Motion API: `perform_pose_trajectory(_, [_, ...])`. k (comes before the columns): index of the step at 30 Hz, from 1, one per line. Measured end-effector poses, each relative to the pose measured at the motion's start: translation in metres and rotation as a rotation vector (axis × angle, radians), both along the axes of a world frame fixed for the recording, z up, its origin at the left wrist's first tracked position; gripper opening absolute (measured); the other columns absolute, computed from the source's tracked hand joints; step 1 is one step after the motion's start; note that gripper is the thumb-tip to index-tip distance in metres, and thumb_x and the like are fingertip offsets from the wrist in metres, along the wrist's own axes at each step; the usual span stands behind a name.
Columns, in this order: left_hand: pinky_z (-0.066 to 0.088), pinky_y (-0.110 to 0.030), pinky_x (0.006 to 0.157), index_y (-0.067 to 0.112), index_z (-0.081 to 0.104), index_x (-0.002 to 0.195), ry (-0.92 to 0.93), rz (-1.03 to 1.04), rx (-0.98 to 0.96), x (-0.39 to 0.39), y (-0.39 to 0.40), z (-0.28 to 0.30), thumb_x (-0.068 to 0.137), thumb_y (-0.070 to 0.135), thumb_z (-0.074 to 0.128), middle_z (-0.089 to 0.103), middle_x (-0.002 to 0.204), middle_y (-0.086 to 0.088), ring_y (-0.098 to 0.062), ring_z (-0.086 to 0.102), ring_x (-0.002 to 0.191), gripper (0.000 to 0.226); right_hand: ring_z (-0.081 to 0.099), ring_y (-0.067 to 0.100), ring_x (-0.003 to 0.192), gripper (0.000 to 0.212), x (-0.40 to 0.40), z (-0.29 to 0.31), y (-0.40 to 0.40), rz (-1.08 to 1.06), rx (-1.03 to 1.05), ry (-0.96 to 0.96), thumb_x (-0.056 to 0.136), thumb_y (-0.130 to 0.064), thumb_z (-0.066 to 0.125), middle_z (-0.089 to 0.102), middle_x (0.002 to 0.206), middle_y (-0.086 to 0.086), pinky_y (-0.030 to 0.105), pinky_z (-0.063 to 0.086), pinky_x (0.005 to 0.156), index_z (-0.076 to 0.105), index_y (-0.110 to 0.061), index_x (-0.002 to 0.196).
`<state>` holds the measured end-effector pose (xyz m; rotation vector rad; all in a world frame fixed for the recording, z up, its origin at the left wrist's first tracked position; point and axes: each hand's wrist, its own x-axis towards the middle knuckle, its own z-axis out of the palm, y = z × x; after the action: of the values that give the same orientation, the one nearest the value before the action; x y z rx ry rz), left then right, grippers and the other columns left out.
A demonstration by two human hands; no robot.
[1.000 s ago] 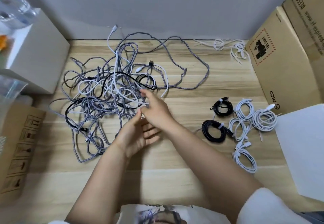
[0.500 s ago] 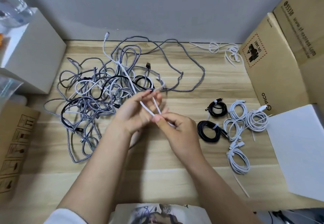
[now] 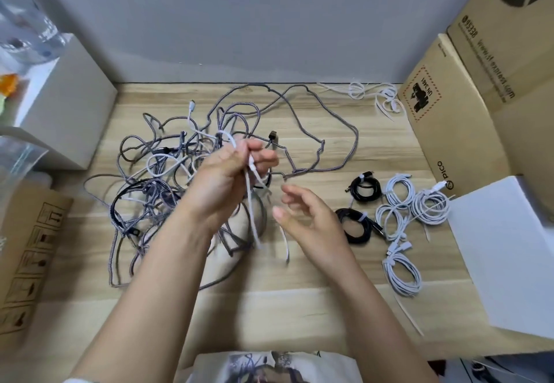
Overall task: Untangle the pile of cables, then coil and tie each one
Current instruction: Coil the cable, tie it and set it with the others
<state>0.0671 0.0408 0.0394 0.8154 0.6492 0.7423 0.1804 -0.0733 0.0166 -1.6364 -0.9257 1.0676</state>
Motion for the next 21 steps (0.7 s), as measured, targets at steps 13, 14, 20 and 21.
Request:
perform_pose_trajectory(13, [0.046,-0.013,0.054,0.018,0.062,0.105,0.134,-0.004,-0.098,0.008,-0.014,-0.026,0.085,0.019,0.048,0.071,0.095,0.007,-0.001,0.062,0.063,0.025,0.049,0.011,0.053,0.021,-0.02,0.005,0.057,0.021,-0.049,0.093,0.086,-0.012,0.052,0.055,0.058,-0.006,0.029,0.04,0.055,0.059,-0.024,0.071])
perform_pose_trajectory(14, [0.046,-0.016,0.057,0.021,0.062,0.105,0.157,0.002,-0.14,0.006,-0.012,-0.031,0.086,0.023,0.048,0.07,0.094,0.009,-0.002,0.063,0.07,0.024,0.046,0.008,0.05,0.021,-0.019,0.005,0.058,-0.001,-0.065,0.079,0.085,-0.02,0.053,0.052,0.052,-0.012,0.026,0.036,0.053,0.059,-0.026,0.066])
perform_pose_trajectory(20, [0.034,-0.034,0.088,0.022,0.055,0.122,0.256,0.023,-0.386,-0.005,0.003,-0.065,0.093,0.053,0.034,0.06,0.127,0.001,-0.013,0.048,0.122,0.046,0.036,-0.001,0.028,0.024,0.001,0.051,0.061,-0.089,0.02,0.305,0.094,-0.013,0.055,0.04,0.032,-0.014,0.006,0.025,0.037,0.056,-0.008,0.071])
perform_pose_trajectory(21, [0.036,-0.033,0.085,0.021,0.054,0.119,0.244,0.042,-0.405,-0.004,0.008,-0.067,0.093,0.055,0.032,0.057,0.13,-0.001,-0.014,0.047,0.123,0.048,0.037,-0.001,0.029,0.026,0.003,0.062,0.061,-0.099,0.068,0.34,0.093,-0.011,0.055,0.041,0.033,-0.013,0.006,0.026,0.037,0.054,-0.008,0.068])
